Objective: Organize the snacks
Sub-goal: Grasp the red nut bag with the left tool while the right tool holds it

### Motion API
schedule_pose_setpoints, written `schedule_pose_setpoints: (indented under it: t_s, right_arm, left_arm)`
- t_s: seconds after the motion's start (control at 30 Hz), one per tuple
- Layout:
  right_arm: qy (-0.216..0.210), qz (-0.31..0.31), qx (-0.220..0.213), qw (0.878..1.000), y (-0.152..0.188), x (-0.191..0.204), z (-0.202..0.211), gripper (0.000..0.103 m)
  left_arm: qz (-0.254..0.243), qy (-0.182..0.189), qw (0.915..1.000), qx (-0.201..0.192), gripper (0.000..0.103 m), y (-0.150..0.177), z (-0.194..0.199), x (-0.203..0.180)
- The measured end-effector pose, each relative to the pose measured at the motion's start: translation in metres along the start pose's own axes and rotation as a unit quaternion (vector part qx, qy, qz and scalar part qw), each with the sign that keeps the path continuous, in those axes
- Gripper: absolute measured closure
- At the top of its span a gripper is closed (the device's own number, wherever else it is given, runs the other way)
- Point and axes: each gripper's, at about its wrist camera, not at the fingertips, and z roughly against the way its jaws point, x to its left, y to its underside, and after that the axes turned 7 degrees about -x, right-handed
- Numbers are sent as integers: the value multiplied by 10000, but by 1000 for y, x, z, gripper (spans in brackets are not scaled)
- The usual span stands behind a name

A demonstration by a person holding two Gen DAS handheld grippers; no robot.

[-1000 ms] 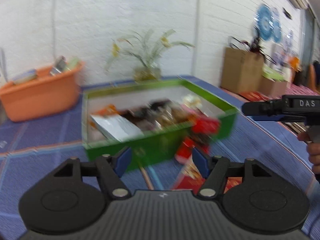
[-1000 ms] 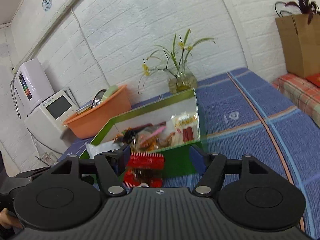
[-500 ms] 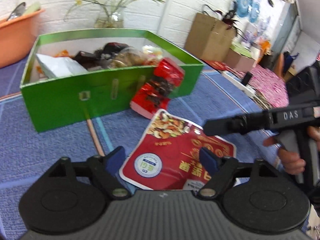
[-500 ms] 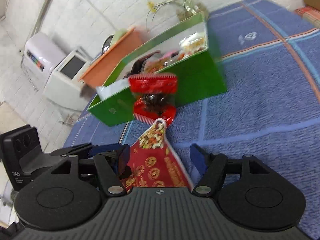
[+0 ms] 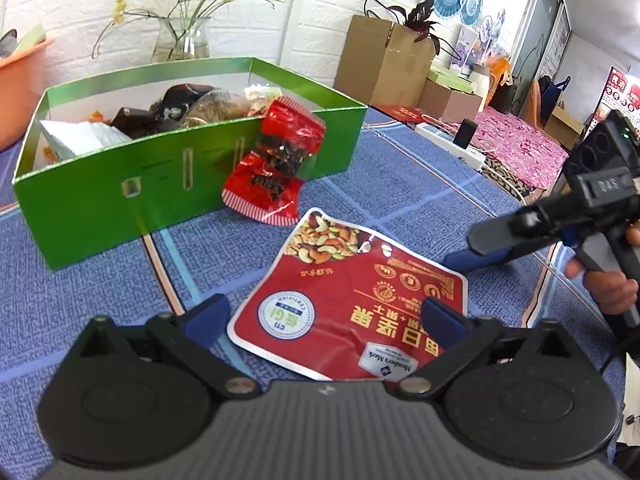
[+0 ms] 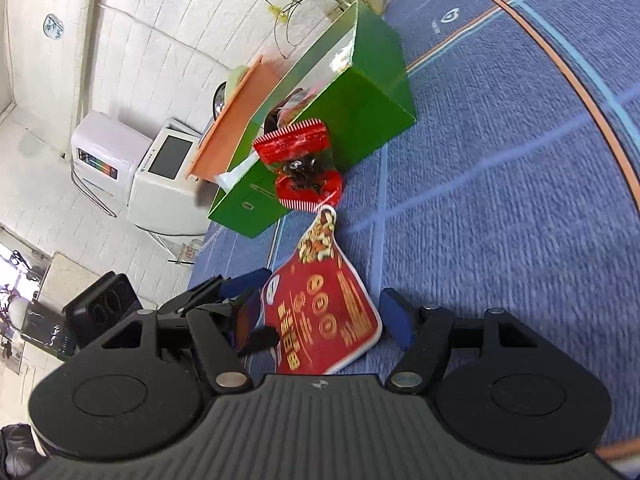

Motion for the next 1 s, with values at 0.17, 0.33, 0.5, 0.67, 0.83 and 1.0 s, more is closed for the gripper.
schedule_pose_setpoints:
  t_s: [0.17,0.33,0.5,0.67,0.83,1.0]
  right_arm:
    - [255,792,-26,9965,9,22,-9,9]
    - [1075,2340,-26,9663,29,62,-30,58]
    - [1095,2824,-168,9529,37,74,-23,65]
    - [1047,3312,-547,9361,46,91,-11,70]
    - [886,3698,-914,9203,49,106,-10,73]
    - [635,3748,-1105,9183,47,105,-7,103]
  left_arm:
    - [54,27,10000,-48,44,0,1,-8]
    - [345,-26,9994,-71,58,3,11,-6]
    - [626,-53,9979,-156,72,9,28,-2]
    - [624,20,9973,-375,72,9,46,-1]
    - [1320,554,9889,-388,40,16,54,14]
    - [1735,821,9797,-573,41,24,40,17]
